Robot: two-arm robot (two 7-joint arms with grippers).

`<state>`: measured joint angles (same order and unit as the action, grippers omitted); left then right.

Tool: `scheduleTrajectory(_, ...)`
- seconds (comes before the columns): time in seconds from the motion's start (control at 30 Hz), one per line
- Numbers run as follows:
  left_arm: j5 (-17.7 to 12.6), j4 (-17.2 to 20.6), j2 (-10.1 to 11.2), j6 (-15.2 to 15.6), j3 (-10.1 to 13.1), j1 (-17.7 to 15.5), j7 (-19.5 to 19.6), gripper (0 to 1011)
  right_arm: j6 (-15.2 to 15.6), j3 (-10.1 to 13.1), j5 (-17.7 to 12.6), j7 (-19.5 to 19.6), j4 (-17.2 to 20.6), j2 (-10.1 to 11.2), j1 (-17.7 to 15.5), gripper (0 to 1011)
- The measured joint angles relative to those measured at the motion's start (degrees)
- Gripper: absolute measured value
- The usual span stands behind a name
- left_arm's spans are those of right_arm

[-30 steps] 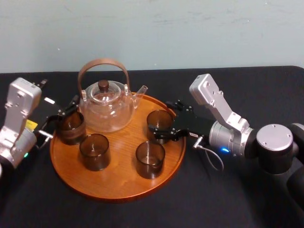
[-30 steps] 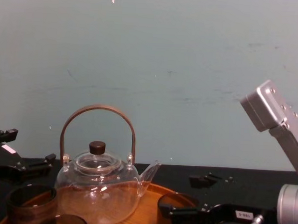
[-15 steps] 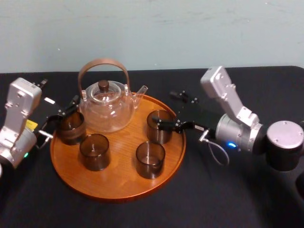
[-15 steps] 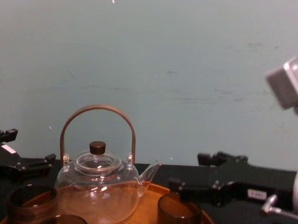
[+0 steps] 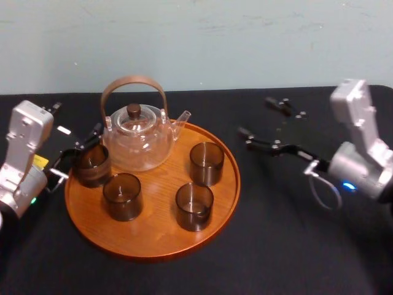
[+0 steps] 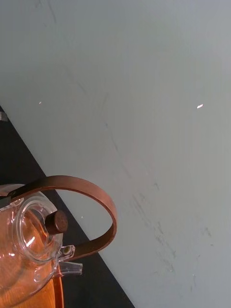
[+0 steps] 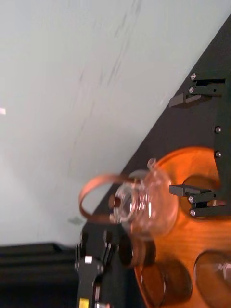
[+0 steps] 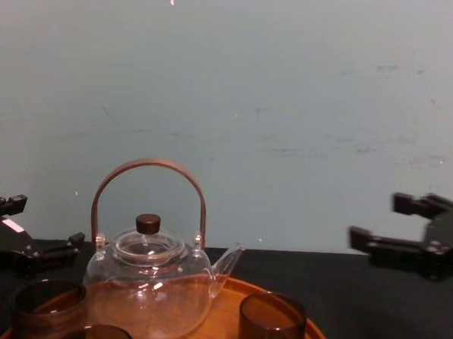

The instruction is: Pick up the glass from the table and place it on the tray.

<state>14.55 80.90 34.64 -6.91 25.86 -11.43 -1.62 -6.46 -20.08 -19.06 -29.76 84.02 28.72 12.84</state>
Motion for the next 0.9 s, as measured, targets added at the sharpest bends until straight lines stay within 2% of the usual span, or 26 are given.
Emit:
scheduleTrajectory(0.33,0.0,0.0,0.0,0.0,0.0,0.0,0.0,1001,-2.67,5.29,-2.36,1.05,-2.49,2.09,-3.69,1002)
scheduleTrajectory(0.9,0.0,0.0,0.0,0.0,0.0,0.0,0.0,1001,-2.56,4.86,-2.31,0.94,-2.26,1.98,-3.36,1002)
